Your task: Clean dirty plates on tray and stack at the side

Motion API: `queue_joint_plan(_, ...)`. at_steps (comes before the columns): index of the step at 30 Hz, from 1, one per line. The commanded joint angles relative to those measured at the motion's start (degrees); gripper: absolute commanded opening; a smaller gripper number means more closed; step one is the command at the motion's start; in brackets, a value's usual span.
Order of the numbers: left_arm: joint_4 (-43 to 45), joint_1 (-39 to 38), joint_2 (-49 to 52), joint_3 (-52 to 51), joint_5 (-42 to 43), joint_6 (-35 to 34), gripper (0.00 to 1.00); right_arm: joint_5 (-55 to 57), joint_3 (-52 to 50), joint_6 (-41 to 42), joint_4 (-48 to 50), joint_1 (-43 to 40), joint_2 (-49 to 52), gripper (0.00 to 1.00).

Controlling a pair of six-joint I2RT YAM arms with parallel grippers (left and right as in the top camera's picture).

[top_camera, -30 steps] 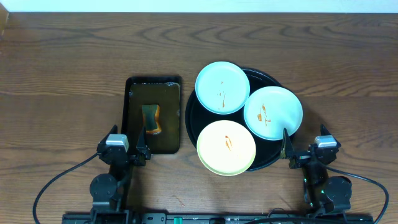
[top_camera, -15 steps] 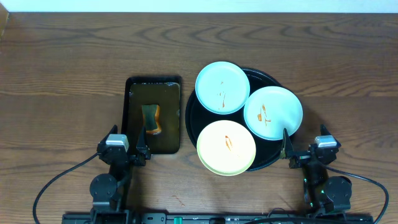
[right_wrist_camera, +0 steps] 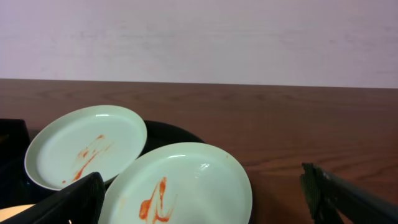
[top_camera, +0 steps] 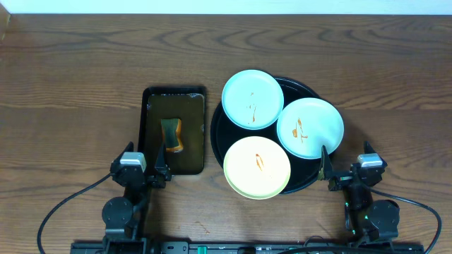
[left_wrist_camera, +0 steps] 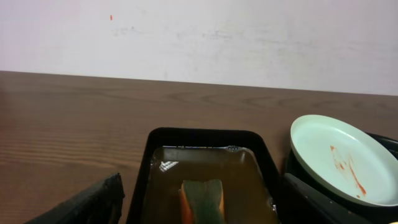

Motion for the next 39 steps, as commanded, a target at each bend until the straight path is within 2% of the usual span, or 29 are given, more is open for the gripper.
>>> queue_joint_plan(1, -2.5, 0.1, -0.3, -0.5, 1.2, -4.5, 0.8, 0.1, -0.1, -0.3, -0.2, 0.5, -0.3, 0.99)
queue_joint_plan(4, -4.4, 0.1, 0.8, 0.4, 1.0, -5.7, 0.8, 0.2, 0.2, 3.1, -0.6, 0.5, -0.3, 0.99)
queue_joint_plan(8, -6.7, 0.1, 4.4, 2.6, 1.1, -5.9, 0.79, 1.6, 0.9, 3.2, -1.6, 0.5, 0.2, 0.99)
queue_joint_plan(16, -10.9, 0.1, 18.5, 12.5, 1.1, -5.9, 0.79, 3.0, 6.4, 3.3, -5.2, 0.5, 5.7, 0.99)
queue_joint_plan(23, -23.3, 0.1, 35.3, 28.7, 1.3, -5.9, 0.8, 2.9, 19.3, 7.0, -15.1, 0.5, 20.2, 0.99)
queue_joint_plan(30, -38.5, 0.1, 47.3, 42.3, 1.3, -5.9, 0.79, -0.3, 34.2, 8.5, -26.3, 0.5, 37.1, 0.99)
queue_joint_plan(35, -45.4, 0.1, 52.2, 46.8, 1.3, -5.9, 0.79, -0.5, 42.3, 6.0, -34.3, 0.5, 46.3, 0.99)
queue_joint_plan(39, -47.0, 0.1, 52.5, 46.9, 1.4, -6.7, 0.79, -5.1, 45.3, 6.1, -35.3, 0.5, 49.6, 0.99)
